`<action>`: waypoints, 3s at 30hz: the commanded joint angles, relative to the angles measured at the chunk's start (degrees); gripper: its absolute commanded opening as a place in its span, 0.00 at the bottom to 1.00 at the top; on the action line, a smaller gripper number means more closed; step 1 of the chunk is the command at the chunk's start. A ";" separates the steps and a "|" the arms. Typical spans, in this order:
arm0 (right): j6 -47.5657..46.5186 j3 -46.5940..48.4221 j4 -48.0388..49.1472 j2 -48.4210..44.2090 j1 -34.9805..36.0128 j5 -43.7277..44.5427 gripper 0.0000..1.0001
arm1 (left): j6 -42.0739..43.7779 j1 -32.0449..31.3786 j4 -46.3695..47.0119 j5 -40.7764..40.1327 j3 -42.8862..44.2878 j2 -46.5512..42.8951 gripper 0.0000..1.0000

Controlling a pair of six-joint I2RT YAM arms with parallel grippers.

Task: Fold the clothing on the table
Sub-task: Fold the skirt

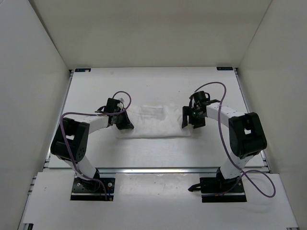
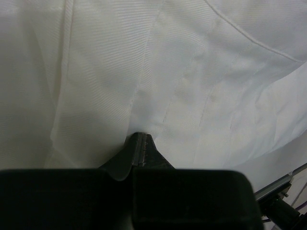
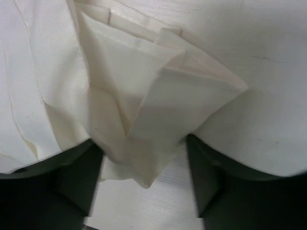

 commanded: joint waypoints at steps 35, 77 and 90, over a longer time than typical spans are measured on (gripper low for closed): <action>1.01 31.43 -8.42 3.52 9.87 -1.93 0.00 | -10.08 -11.92 2.59 -4.27 12.14 12.42 0.00; 2.60 33.45 -1.56 3.60 16.64 -8.35 0.00 | -13.78 2.15 8.14 4.18 6.78 1.69 0.00; 2.24 32.05 -1.13 3.78 17.17 -8.35 0.00 | -10.70 3.81 2.42 -7.17 7.30 5.73 0.00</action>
